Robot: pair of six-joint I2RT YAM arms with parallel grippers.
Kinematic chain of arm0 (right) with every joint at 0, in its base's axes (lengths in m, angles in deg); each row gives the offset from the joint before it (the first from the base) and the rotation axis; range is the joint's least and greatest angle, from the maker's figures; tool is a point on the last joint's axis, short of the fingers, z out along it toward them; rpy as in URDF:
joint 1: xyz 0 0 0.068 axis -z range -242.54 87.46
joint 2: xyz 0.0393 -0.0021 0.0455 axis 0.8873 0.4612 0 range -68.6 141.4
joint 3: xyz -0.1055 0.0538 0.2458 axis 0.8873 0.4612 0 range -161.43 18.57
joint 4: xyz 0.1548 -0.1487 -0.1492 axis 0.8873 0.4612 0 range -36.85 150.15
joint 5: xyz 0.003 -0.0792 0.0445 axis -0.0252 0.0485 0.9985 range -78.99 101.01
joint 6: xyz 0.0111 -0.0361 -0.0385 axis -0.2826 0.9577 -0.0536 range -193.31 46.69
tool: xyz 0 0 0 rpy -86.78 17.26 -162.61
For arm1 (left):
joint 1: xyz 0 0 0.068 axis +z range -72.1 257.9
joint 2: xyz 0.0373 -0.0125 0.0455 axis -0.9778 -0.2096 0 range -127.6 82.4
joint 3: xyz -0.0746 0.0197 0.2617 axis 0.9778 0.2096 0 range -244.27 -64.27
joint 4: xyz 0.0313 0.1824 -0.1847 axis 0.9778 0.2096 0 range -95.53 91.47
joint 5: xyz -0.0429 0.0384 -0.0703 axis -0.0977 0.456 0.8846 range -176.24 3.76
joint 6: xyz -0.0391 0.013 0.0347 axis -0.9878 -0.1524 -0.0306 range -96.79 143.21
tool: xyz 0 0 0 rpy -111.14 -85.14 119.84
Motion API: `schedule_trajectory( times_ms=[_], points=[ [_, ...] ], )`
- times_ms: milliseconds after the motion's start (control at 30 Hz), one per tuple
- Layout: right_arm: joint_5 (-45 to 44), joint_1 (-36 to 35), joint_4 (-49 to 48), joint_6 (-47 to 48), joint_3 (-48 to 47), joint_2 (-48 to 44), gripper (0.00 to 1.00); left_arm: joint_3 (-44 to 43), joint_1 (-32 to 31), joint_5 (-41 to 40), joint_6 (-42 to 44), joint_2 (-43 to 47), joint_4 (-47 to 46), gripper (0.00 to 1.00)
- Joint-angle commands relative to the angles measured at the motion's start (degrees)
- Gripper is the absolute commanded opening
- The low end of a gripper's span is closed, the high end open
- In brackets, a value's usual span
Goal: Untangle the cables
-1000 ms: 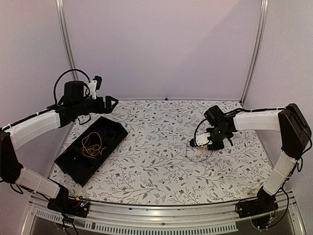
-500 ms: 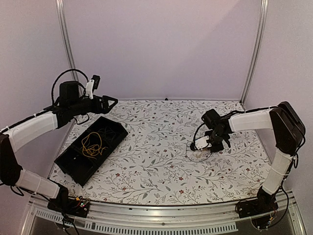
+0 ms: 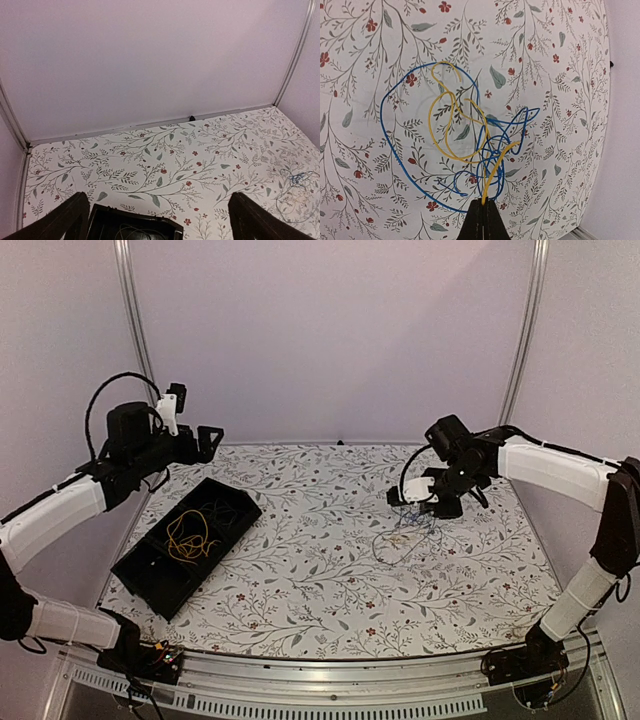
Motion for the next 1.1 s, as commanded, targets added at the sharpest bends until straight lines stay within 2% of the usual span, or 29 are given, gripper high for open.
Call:
schedule_trajectory(
  times_ms=[0,33,67,133,200,300,500,567,800,1000,1067],
  points=[
    [11.85,-0.48,9.29,-5.66,-7.34,-4.71,0.0,0.66,1.21,-14.24,0.21,-2.23,-3.03,1.0],
    [13.12,-0.43,10.32,-6.1,-8.82,-5.64,0.0,0.92,2.05,-16.44,-0.97,-2.7,-2.88,1.0],
    [14.1,-0.47,11.1,-6.53,-10.26,-6.34,0.0,1.1,3.28,-15.33,-2.71,-3.04,-2.82,1.0],
    [15.33,-0.38,11.95,-6.95,-12.79,-8.13,0.0,1.98,6.38,-6.56,-2.94,-2.67,-5.11,0.99],
    [16.94,0.73,12.14,-7.51,-15.58,-10.11,0.0,4.42,5.78,-1.16,-1.02,-0.82,-10.89,0.91],
    [21.18,5.02,10.95,-8.77,-20.84,-11.72,0.0,2.38,0.01,-1.54,3.56,-0.72,-11.96,0.85],
    [37.93,16.65,3.12,-17.39,-25.82,-14.6,0.0,-0.65,-14.99,0.13,7.7,-2.28,-14.18,0.76],
    [39.11,16.81,1.09,-19.14,-25.52,-15.4,0.0,-0.33,-19.57,3.97,9.38,-2.94,-16.94,0.72],
    [41.49,16.8,-2.76,-24.96,-28.26,-14.1,0.0,-2.72,-32.26,3.37,11.2,-11.14,-24.99,0.71],
    [46.73,16.8,-3.22,-30.99,-37.69,-11.38,0.0,-9.8,-38.64,1.28,13.22,-25.77,-35.54,0.73],
    [48.84,16.81,-3.73,-32.46,-38.09,-10.59,0.0,-13.69,-40.34,-0.8,15.02,-31.33,-39.86,0.77]
  ],
)
